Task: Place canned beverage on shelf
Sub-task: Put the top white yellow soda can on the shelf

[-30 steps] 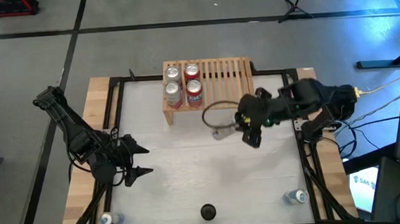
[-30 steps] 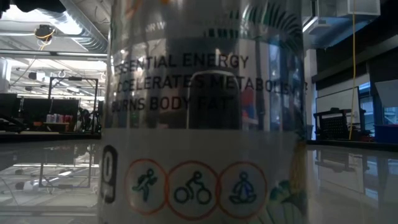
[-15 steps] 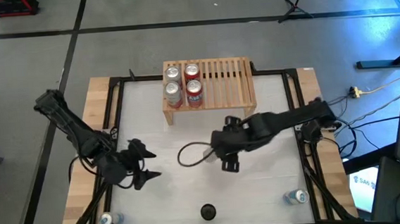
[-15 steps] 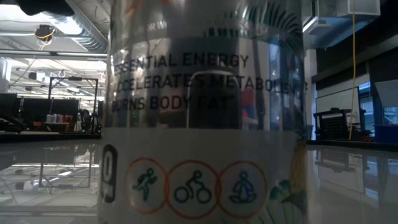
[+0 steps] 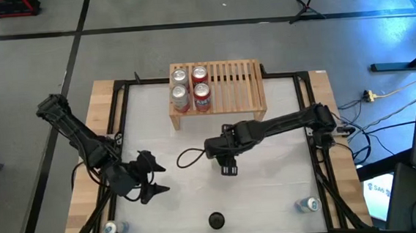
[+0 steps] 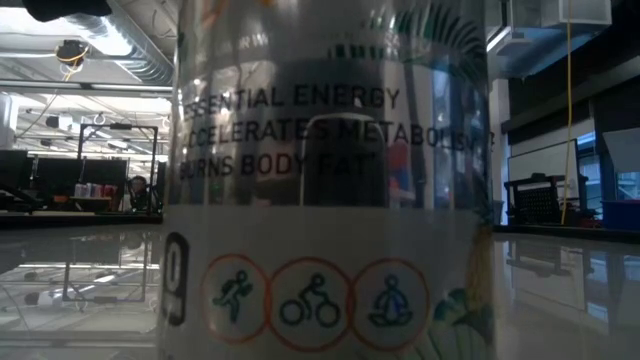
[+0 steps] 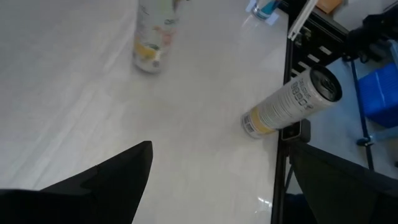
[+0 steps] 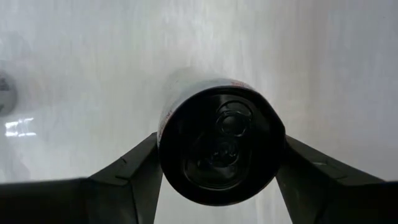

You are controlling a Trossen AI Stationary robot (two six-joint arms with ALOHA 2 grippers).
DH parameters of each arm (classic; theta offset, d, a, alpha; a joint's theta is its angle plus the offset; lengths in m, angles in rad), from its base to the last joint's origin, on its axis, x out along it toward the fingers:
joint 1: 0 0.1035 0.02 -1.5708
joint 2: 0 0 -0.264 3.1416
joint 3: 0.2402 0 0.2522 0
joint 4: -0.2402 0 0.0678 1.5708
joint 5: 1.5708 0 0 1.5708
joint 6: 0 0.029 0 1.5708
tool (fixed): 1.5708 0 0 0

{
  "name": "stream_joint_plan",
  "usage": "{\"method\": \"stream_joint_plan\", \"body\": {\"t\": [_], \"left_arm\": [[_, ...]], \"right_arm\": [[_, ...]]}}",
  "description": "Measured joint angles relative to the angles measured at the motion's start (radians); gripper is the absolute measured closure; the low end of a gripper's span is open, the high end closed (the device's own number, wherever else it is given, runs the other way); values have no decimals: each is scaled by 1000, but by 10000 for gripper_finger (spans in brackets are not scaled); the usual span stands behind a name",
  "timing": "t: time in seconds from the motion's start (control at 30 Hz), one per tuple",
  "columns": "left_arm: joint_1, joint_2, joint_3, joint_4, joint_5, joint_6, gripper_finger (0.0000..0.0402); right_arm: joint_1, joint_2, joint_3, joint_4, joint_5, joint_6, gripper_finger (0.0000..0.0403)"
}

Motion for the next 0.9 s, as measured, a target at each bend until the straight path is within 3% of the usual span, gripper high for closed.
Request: {"method": "stream_joint_plan", "body": {"t": [0.43, 0.9], "left_arm": [[-3, -5, 0, 5, 4, 26, 33], [-2, -9, 0, 6, 40, 28, 33]], "right_arm": [[-9, -3, 2, 57, -1, -20, 102], [-9, -3, 2, 122, -4, 49, 100]]}}
